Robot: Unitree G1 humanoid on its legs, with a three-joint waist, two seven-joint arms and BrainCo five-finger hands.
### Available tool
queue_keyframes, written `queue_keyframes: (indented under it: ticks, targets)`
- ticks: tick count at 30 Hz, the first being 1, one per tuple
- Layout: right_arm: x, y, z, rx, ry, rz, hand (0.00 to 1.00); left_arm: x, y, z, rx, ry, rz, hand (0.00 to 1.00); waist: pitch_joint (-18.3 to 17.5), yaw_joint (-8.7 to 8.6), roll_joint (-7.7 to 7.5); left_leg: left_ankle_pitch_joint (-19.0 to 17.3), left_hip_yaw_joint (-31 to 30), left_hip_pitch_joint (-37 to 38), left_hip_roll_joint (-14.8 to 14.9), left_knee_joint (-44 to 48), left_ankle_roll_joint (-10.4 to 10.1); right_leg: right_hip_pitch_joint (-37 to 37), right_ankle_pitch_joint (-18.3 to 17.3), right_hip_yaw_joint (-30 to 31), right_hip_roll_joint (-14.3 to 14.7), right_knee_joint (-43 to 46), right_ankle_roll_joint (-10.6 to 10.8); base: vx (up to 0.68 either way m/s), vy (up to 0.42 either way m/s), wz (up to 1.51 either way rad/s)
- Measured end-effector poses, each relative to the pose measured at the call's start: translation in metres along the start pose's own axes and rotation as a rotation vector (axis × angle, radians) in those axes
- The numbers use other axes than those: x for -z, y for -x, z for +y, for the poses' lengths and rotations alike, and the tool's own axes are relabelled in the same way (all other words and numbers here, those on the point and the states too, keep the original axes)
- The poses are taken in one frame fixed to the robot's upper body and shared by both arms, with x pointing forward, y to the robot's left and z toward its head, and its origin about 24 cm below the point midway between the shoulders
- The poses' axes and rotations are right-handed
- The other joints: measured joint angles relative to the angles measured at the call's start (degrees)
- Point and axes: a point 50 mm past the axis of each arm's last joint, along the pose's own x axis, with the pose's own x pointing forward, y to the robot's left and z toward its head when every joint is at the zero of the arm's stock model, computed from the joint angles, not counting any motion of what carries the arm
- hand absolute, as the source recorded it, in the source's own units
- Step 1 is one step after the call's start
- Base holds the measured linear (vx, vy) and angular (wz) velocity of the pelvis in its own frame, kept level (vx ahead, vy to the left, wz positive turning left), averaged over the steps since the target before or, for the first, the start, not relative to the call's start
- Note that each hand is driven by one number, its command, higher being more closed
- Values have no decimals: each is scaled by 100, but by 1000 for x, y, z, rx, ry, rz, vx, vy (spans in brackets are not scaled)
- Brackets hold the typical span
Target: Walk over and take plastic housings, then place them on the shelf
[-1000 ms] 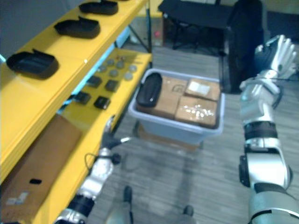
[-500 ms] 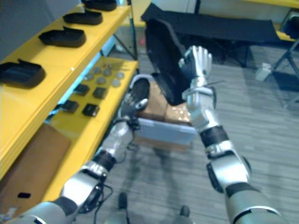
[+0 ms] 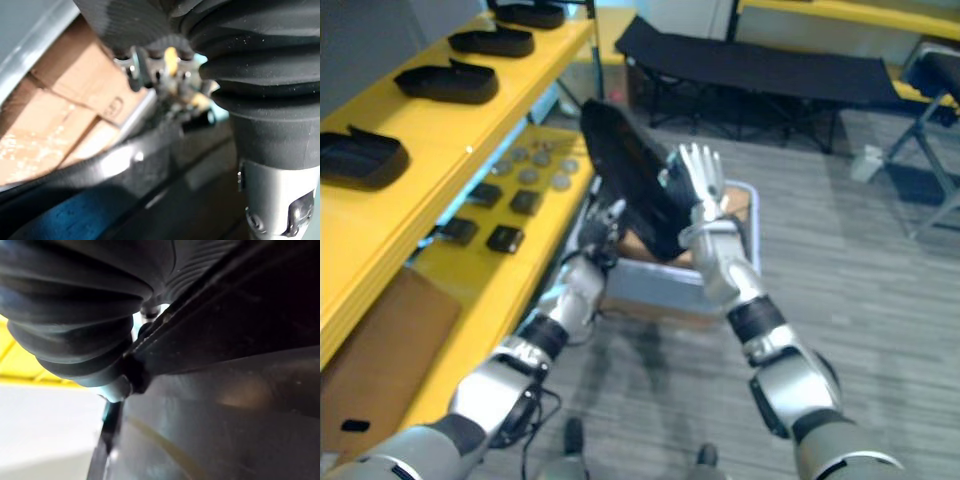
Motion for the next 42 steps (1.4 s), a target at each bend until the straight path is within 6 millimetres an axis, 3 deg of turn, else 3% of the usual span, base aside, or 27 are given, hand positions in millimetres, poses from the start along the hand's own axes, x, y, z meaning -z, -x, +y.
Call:
queue_keyframes:
  ticks: [6,11,12,27,28,35,39,42]
  targets:
    - [-17,12,12,-38,-49,-69,100,4,0,4,-15,-7,20,0,-120,-4,-190,-10,10,2,-1,1,-11,4,4,7,-1,-30,0,0,0,0]
    - [-21,22,18,-59,-66,-83,100,7,0,10,-37,-13,37,0,-135,-5,-213,-11,5,2,-3,1,-12,9,4,1,-1,-31,0,0,0,0]
    - [-23,23,19,-60,-69,-91,100,8,0,10,-41,-10,40,100,-135,-8,-213,-12,5,3,-3,1,-13,9,4,1,-1,-31,0,0,0,0]
    - [-15,63,28,-92,-141,-43,100,15,6,17,-57,165,61,100,-137,-10,-209,-95,7,95,-22,1,-34,178,4,-21,2,-185,5,0,-1,0]
    - [-15,64,29,-93,-146,-47,0,17,7,18,-58,175,61,100,-137,-10,-209,-94,8,96,-25,1,-34,180,4,-21,1,-188,4,0,0,0]
    - [-24,75,29,-100,-229,-100,0,19,14,27,-56,253,37,100,-138,-4,-208,-96,7,108,-34,3,-38,198,2,-29,-4,-185,0,0,0,0]
    - [-23,79,27,-100,-270,-86,0,10,16,33,-47,194,-11,100,-138,2,-208,-99,5,170,-34,2,-36,257,0,-29,-5,-181,1,0,0,0]
    - [-26,80,11,-66,-337,-100,0,-11,17,24,-7,99,-112,100,-140,8,-205,-127,-6,217,-32,0,-30,320,-14,-39,-4,-181,5,-40,-8,3]
